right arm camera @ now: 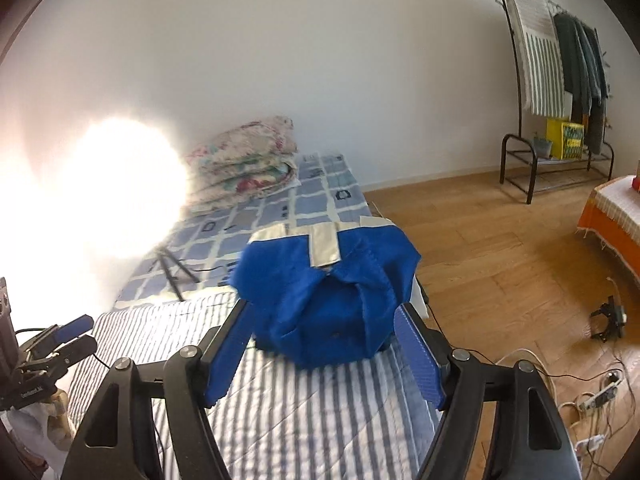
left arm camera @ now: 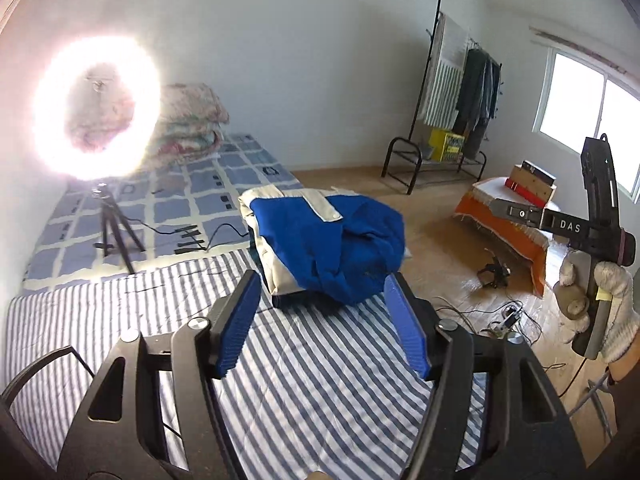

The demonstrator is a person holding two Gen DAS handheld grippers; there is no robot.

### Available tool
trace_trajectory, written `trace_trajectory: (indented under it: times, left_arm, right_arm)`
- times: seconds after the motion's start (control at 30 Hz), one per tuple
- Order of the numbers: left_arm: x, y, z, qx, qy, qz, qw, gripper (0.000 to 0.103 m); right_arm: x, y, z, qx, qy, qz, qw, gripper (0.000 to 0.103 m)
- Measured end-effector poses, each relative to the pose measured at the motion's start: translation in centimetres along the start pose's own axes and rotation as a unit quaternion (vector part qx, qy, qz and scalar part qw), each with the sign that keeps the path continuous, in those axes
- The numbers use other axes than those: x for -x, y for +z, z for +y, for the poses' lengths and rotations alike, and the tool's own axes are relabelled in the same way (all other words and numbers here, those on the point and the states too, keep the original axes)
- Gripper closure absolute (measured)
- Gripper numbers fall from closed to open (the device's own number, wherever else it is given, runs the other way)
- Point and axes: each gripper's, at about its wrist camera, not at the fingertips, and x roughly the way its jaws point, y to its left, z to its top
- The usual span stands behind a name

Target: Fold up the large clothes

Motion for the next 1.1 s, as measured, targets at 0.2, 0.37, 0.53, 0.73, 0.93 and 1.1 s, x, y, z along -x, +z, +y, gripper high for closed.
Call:
trace_trajectory:
  times: [0.2,0.37,0.53,0.73,0.93,1.1]
  left_arm:
    - [8.4,-2.2,-1.5,-0.013,0.018,-0.021,0.9995,0.035]
    - [14.3,-5.4,-2.7,-0.023,0.027,-0.034,0.9988,0.025]
    - [18.0,-8.5,-3.3,-0.022,0.036,-0.032,0.9986,0.024]
    - [20.4,-12.3,-3.7,-0.012,0.044,-0.028,0.9986,0.02]
    - [20.6,-14.2,-3.7,-0.01,0.05,-0.024,0.9984,0.017]
    - [20.6,-15.1,-4.1,-0.027,0.053,-0.013,0.9982,0.015]
  right_arm:
    - [6.8,-2.7,4.4,0.032,-0.005,-0.015,0.999,0.024]
    - [10.9,-6.2,7.7,0.056,-0.016,-0.025,0.998,0.015]
    - [13.2,-10.3,9.8,0.059,-0.02,-0.028,0.998,0.012]
    - [14.7,-14.6,10.8,0.052,-0.031,-0.029,0.998,0.009]
    - [15.1,-17.1,11.4,0.053,-0.037,-0.033,0.997,0.008]
    - [14.9,-18.3,11.8,0.061,-0.043,-0.039,0.996,0.008]
